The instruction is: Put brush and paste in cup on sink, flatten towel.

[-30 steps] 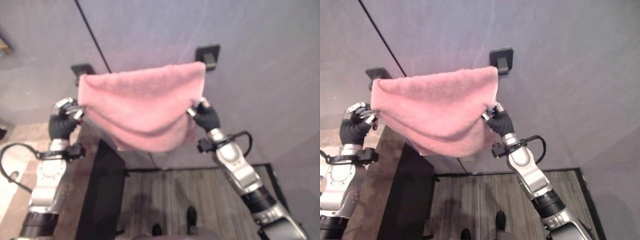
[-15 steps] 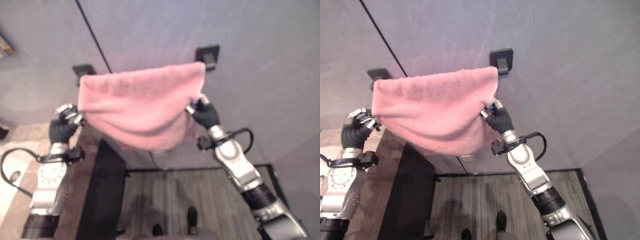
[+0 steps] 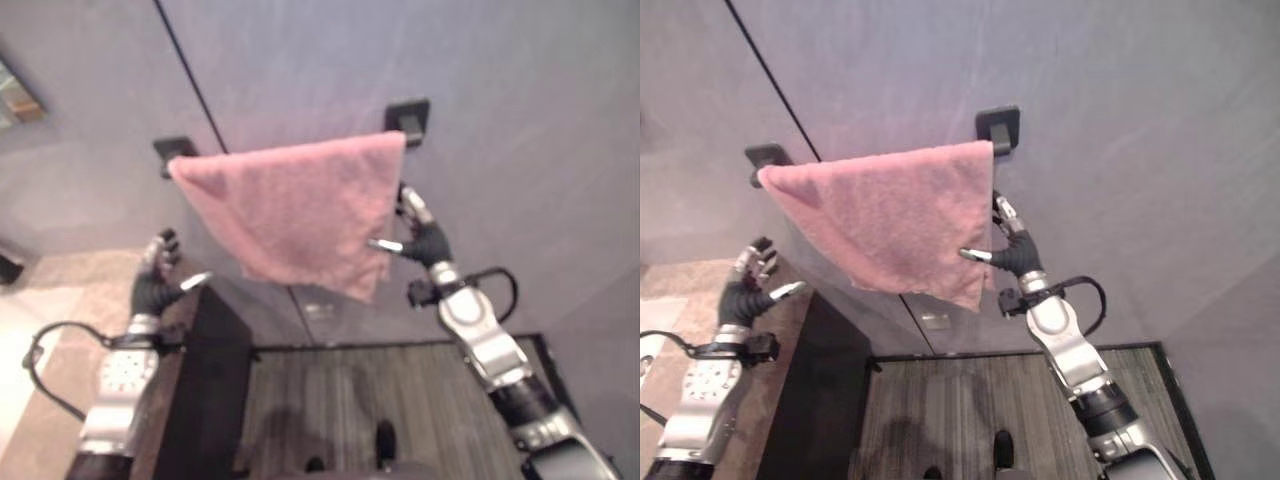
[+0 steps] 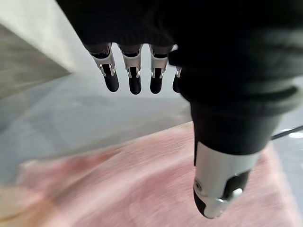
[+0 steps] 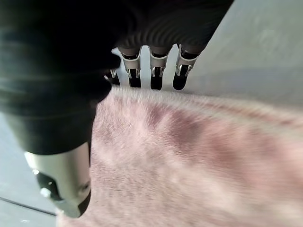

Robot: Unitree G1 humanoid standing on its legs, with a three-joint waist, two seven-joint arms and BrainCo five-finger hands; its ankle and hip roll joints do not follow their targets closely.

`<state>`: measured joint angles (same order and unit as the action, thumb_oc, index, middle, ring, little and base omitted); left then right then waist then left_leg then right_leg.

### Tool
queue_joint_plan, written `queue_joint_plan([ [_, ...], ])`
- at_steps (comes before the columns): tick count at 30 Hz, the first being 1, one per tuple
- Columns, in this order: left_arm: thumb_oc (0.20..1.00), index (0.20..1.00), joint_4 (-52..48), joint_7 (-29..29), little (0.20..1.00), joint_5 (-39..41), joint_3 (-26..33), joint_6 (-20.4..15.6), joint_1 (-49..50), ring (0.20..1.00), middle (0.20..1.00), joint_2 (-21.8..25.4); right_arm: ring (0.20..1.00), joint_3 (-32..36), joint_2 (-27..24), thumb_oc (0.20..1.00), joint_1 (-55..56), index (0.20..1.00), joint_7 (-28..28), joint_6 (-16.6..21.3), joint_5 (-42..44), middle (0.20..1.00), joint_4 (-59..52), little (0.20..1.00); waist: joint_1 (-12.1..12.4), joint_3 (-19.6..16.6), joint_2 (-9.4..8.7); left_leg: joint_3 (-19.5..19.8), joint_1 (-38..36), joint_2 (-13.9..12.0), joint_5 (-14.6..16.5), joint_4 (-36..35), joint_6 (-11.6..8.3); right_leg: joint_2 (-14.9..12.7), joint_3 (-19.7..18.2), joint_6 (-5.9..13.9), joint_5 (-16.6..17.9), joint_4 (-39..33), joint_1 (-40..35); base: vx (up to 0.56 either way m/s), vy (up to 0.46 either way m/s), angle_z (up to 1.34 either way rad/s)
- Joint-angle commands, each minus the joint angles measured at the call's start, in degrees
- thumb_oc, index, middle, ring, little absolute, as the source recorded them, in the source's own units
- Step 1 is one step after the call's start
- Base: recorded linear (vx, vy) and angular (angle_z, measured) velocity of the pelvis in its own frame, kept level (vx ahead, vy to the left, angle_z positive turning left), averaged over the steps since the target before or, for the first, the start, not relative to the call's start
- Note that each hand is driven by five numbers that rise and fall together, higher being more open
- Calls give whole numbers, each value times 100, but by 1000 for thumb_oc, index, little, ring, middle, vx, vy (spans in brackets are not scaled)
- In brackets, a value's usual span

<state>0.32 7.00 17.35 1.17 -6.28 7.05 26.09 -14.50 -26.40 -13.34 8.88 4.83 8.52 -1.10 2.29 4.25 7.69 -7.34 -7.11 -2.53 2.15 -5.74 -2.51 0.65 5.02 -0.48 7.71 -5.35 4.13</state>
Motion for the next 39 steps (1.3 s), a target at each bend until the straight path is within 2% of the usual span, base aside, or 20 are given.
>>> queue_joint_plan([
  [1,1000,1000,354,-187,1000,-241,-137,-107,207,1000,1000,-18,1000,316,-135,1000,336,1000,1,243,-363,1000,58,1000,-184,-254,-247,-106,-159,115,262,123,266,-436,-10,419,-824,35,-675,0,0,0],
  [7,1000,1000,1139,-436,1000,-185,-423,-108,463,1000,1000,-380,1000,622,-346,1000,1077,1000,-25,340,-723,1000,452,1000,-257,-306,-241,-133,-206,100,233,74,264,-418,-28,438,-812,35,-663,-6,3,-1],
  [10,1000,1000,2158,-465,1000,-357,-516,-72,505,1000,1000,-549,1000,634,-469,1000,1424,1000,-37,399,-1042,1000,1015,1000,-297,-321,-271,-154,-178,78,214,74,246,-392,-57,451,-790,35,-611,-29,-10,-3],
  [11,1000,1000,2164,-464,1000,-357,-516,-76,500,1000,1000,-550,1000,634,-468,1000,1420,1000,-35,401,-1042,1000,1018,1000,-291,-326,-274,-159,-166,82,207,74,247,-395,-64,450,-783,35,-597,-42,-22,-9],
  [12,1000,1000,2612,-408,1000,-562,-532,-48,480,1000,1000,-606,1000,616,-511,1000,1567,1000,-10,409,-1177,1000,1362,1000,-307,-331,-301,-180,-140,69,189,74,236,-386,-75,451,-770,35,-563,-21,-13,-4],
  [13,1000,1000,2620,-406,1000,-565,-533,-54,475,1000,1000,-610,1000,614,-511,1000,1563,1000,-7,415,-1178,1000,1370,1000,-306,-333,-300,-181,-137,69,189,74,236,-386,-76,450,-770,35,-560,-32,-30,-12],
  [15,1000,1000,3445,-239,1000,-1058,-568,-4,385,1000,1000,-683,1000,490,-531,1000,1583,1000,77,347,-1383,1000,2245,1000,-316,-337,-334,-201,-111,49,177,74,215,-364,-75,446,-767,35,-533,-17,-22,-11],
  [16,1000,1000,3449,-238,1000,-1059,-566,-7,381,1000,1000,-683,1000,488,-529,1000,1577,1000,78,350,-1383,1000,2250,1000,-311,-341,-339,-207,-100,52,170,74,216,-368,-81,446,-761,35,-520,0,0,0],
  [17,1000,1000,3744,163,1000,-1825,-644,-19,277,1000,1000,-671,1000,360,-495,1000,1535,1000,162,310,-1448,1000,2956,1000,-303,-331,-383,-186,-73,57,151,74,201,-360,-86,444,-748,35,-498,0,0,0],
  [20,1000,1000,4122,291,1000,-2138,-680,-31,234,1000,1000,-681,1000,130,-612,1000,1508,1000,-86,342,-1408,1000,3321,1000,-283,-323,-422,-162,-44,59,133,74,183,-356,-64,448,-744,35,-484,0,0,0],
  [22,1000,1000,4534,234,1000,-2047,-661,-50,241,1000,1000,-761,1000,-45,-820,1000,1542,1000,-266,328,-1564,1000,3650,1000,-259,-314,-458,-129,-18,60,108,74,166,-364,-40,444,-742,35,-486,0,0,0],
  [24,1000,1000,5074,203,1000,-2238,-799,-12,163,1000,1000,-805,1000,-158,-852,1000,1511,1000,-418,299,-1618,1000,4363,1000,-255,-311,-490,-88,14,59,94,74,148,-370,1,448,-741,35,-485,-8,-10,3],
  [25,1000,1000,5658,175,1000,-2230,-873,44,51,1000,1000,-883,1000,-188,-700,1000,1426,1000,-427,203,-1581,1000,5199,1000,-273,-296,-501,-58,21,55,93,74,142,-373,25,446,-735,35,-494,-17,-11,12],
  [26,1000,1000,5662,176,1000,-2230,-871,42,47,1000,1000,-883,1000,-189,-697,1000,1421,1000,-425,206,-1581,1000,5204,1000,-271,-301,-505,-61,32,59,87,74,143,-376,21,446,-731,35,-482,-20,-9,20],
  [28,1000,1000,6426,162,1000,-2011,-777,156,-124,1000,1000,-1024,1000,-71,-322,1000,1298,1000,-401,-2,-1489,1000,6436,1000,-268,-306,-515,-36,55,62,81,74,141,-373,40,437,-724,35,-472,-14,-8,13],
  [30,1000,1000,7203,49,1000,-1868,-616,367,-259,1000,1000,-1109,1000,181,45,1000,1170,1000,-560,-408,-1542,1000,7705,1000,-248,-338,-528,8,60,52,89,74,139,-368,98,414,-738,35,-500,4,-23,6],
  [31,1000,1000,7534,-52,1000,-1838,-546,453,-259,1000,1000,-1152,1000,315,136,1000,1132,1000,-653,-516,-1421,1000,7971,1000,-243,-367,-531,22,61,48,91,74,143,-365,111,406,-746,35,-509,14,-23,8],
  [33,1000,1000,7983,-266,1000,-2383,-777,628,-285,1000,1000,-1160,1000,332,233,1000,958,1000,-724,-768,-1771,1000,8635,1000,-235,-432,-533,29,58,36,115,74,138,-366,150,395,-760,35,-532,32,-12,4],
  [39,1000,1000,7755,-345,1000,-1685,-356,488,-154,1000,1000,-1153,1000,621,19,1000,1047,1000,-710,-483,-1073,1000,7833,1000,-225,-416,-570,84,123,42,85,74,142,-372,173,406,-735,35,-474,2,1,4],
])
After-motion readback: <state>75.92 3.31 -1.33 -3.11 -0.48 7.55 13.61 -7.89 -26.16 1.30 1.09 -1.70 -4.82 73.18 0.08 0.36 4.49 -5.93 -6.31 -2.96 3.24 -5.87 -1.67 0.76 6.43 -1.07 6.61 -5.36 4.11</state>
